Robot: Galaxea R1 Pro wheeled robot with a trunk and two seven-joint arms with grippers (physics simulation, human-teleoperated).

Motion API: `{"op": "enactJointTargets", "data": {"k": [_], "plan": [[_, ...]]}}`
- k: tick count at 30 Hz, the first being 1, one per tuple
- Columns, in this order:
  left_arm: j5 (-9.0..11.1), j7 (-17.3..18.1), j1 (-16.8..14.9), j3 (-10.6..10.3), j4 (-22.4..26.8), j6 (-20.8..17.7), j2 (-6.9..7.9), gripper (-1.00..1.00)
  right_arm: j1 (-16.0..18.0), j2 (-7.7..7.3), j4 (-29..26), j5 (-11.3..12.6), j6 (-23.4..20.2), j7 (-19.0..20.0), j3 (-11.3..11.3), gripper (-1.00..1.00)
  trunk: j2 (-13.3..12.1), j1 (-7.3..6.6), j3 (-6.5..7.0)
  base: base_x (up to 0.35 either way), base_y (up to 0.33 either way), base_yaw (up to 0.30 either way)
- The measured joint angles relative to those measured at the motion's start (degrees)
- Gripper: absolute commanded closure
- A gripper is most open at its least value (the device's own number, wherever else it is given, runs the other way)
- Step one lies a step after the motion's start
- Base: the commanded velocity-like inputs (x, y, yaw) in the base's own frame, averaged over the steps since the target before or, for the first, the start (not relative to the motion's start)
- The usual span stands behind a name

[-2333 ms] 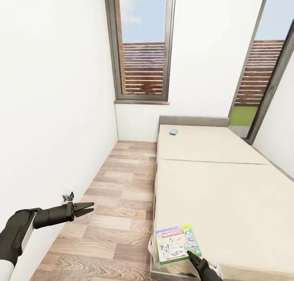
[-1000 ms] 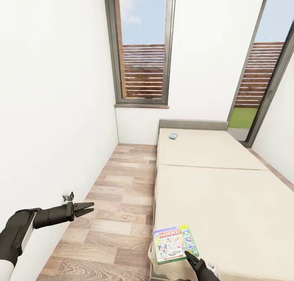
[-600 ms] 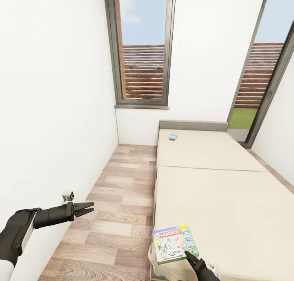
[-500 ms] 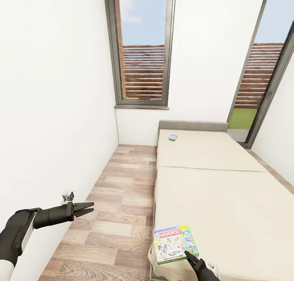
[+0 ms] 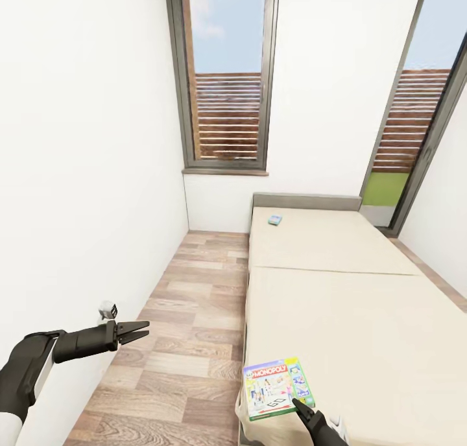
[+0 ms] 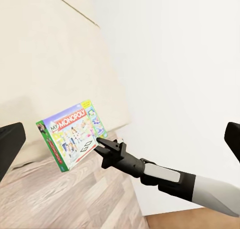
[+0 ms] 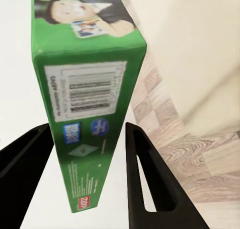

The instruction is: Put all the toys in the child's room - the three board games (two on the bed and one on the table), the two jigsaw puzzles on the table, and the tennis ball on the table - inside the toy box on the table in the child's room.

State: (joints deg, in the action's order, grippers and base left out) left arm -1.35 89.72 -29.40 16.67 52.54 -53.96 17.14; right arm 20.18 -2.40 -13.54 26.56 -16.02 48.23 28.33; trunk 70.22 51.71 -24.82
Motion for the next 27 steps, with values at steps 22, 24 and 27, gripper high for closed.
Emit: {"op": "enactJointTargets", "data": {"k": [22, 24, 27], "plan": [[-0.01, 0.00, 0.00, -0.02, 0.00, 0.06, 0.00, -1.00, 0.00, 0.44, -0.01, -0.09, 0.00, -1.87, -0.11, 1.00, -8.83, -4.83, 3.95, 0.000, 0.000, 0.000], [-0.03, 0.00, 0.00, -0.08, 0.00, 0.07, -0.02, -1.00, 0.00, 0.46, -0.01, -0.09, 0.00, -1.90, -0.10, 1.00, -9.63, -5.27, 4.31, 0.000, 0.000, 0.000], [-0.06, 0.00, -0.01, -0.17, 0.00, 0.04, -0.07, -1.00, 0.00, 0.47, -0.01, -0.09, 0.02, -1.93, -0.10, 1.00, -10.84, -5.93, 4.85, 0.000, 0.000, 0.000]]}}
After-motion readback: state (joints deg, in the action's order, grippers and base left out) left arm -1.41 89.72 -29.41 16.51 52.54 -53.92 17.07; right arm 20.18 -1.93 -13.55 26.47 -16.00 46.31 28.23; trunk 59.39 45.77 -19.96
